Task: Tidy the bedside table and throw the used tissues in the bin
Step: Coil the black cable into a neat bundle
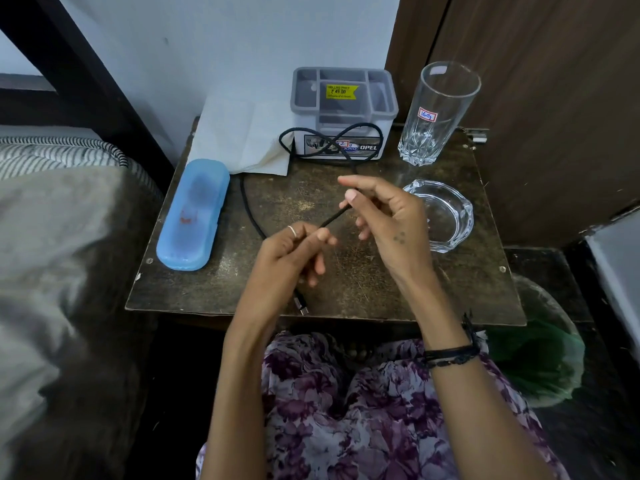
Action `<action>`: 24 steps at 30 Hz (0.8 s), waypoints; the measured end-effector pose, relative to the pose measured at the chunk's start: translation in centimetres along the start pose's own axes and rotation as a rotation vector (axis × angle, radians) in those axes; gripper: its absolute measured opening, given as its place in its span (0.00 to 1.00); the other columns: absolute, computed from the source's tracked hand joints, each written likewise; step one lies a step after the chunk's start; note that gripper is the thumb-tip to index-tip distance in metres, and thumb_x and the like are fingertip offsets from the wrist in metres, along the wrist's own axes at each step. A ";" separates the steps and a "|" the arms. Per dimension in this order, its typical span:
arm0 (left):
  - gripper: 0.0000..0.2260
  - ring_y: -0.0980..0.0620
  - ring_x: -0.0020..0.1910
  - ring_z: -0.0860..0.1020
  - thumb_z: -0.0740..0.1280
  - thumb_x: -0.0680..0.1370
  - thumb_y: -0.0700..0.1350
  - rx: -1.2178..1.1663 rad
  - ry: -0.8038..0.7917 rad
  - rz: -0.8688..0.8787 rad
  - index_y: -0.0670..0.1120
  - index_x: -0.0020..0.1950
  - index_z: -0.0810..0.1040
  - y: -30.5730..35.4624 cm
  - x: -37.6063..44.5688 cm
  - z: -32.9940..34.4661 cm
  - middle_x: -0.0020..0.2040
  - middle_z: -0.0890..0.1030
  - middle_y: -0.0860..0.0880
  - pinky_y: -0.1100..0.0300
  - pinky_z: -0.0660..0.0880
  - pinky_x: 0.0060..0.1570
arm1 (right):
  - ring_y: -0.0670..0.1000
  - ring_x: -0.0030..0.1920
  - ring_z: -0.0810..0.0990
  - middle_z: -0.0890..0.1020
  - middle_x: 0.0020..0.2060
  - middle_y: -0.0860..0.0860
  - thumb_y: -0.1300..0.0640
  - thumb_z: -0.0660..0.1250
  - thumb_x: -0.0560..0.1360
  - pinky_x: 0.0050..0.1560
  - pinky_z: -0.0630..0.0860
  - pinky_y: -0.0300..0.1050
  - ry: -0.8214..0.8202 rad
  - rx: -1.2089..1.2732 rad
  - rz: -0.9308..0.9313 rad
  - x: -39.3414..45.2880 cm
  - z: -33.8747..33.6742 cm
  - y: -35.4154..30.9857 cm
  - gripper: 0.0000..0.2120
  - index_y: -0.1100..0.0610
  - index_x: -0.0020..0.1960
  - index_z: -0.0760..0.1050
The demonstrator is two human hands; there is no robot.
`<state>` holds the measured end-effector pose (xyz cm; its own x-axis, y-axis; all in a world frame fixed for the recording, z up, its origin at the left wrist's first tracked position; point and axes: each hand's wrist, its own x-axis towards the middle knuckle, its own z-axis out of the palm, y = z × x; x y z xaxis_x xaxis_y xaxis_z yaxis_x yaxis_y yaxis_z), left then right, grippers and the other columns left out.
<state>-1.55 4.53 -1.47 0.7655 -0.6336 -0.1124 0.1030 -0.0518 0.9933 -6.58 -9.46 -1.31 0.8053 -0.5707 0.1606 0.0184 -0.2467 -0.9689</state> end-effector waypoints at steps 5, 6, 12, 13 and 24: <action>0.11 0.59 0.24 0.65 0.57 0.79 0.45 -0.533 -0.003 0.072 0.46 0.51 0.79 0.7 0.3 -0.4 0.29 0.73 0.54 0.68 0.64 0.25 | 0.40 0.34 0.71 0.72 0.39 0.45 0.54 0.63 0.77 0.34 0.67 0.31 -0.145 -0.428 -0.209 -0.2 0.8 0.0 0.12 0.54 0.58 0.78; 0.12 0.60 0.25 0.67 0.56 0.79 0.44 -0.631 0.002 0.100 0.45 0.55 0.78 1.0 0.4 -0.3 0.31 0.75 0.54 0.69 0.66 0.25 | 0.38 0.34 0.69 0.71 0.39 0.45 0.54 0.64 0.76 0.34 0.67 0.31 -0.176 -0.459 -0.229 -0.3 1.1 0.1 0.12 0.54 0.58 0.78; 0.14 0.56 0.54 0.81 0.56 0.78 0.41 -0.810 0.175 0.233 0.43 0.63 0.71 1.9 1.5 -0.1 0.54 0.83 0.51 0.64 0.77 0.54 | 0.45 0.43 0.75 0.74 0.47 0.49 0.53 0.65 0.75 0.43 0.77 0.47 -0.351 -0.491 -0.311 -0.7 2.6 0.0 0.09 0.58 0.47 0.79; 0.15 0.56 0.59 0.78 0.55 0.79 0.40 -0.770 0.214 0.245 0.43 0.66 0.69 1.9 1.6 -0.1 0.57 0.81 0.51 0.63 0.75 0.59 | 0.46 0.43 0.77 0.76 0.49 0.49 0.52 0.64 0.75 0.44 0.77 0.50 -0.403 -0.505 -0.307 -0.8 2.6 0.0 0.10 0.58 0.47 0.78; 0.17 0.58 0.38 0.78 0.55 0.79 0.44 0.526 0.377 0.393 0.47 0.67 0.70 0.5 1.4 -0.4 0.39 0.77 0.60 0.60 0.75 0.43 | 0.44 0.34 0.79 0.82 0.37 0.44 0.49 0.66 0.72 0.34 0.79 0.47 -0.270 -0.504 -0.369 -0.9 1.7 -0.5 0.08 0.52 0.42 0.80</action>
<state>-0.19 3.95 -1.13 0.8585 -0.3792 0.3453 -0.4665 -0.2978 0.8329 -6.29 -7.47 -1.25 0.9201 -0.1802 0.3478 0.0944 -0.7597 -0.6434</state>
